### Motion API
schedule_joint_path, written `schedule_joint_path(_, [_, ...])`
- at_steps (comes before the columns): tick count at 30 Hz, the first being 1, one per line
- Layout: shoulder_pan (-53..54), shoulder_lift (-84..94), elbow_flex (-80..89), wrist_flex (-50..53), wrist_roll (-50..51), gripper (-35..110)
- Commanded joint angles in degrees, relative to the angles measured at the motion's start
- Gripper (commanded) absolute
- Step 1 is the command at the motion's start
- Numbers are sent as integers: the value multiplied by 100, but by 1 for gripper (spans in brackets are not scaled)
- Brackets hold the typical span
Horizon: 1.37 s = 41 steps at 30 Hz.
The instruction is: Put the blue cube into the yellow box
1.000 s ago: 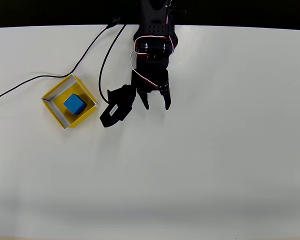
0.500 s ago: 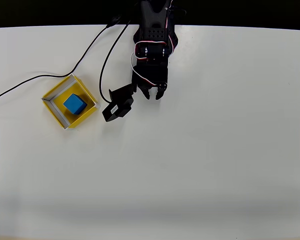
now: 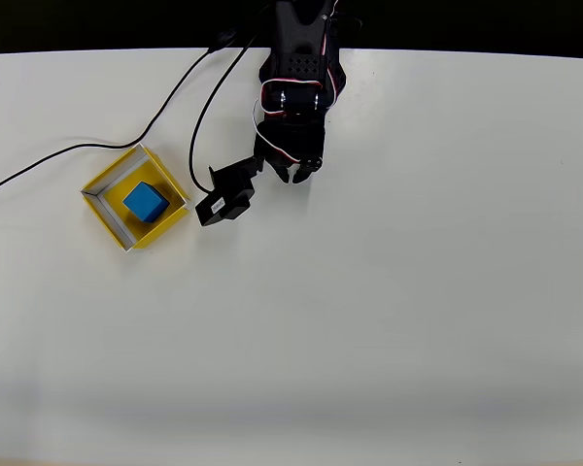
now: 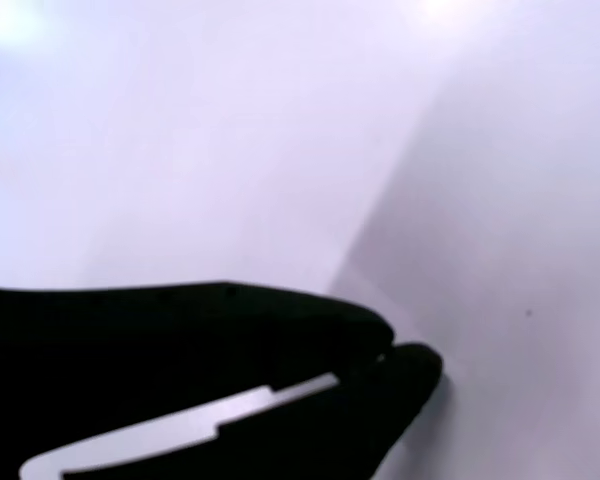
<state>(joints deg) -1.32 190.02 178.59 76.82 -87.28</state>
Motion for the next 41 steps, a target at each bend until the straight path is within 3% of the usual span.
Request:
schedule_joint_path(1, [70, 167, 158, 35, 79, 0])
schedule_joint_path(41, [193, 149, 158, 26, 79, 4])
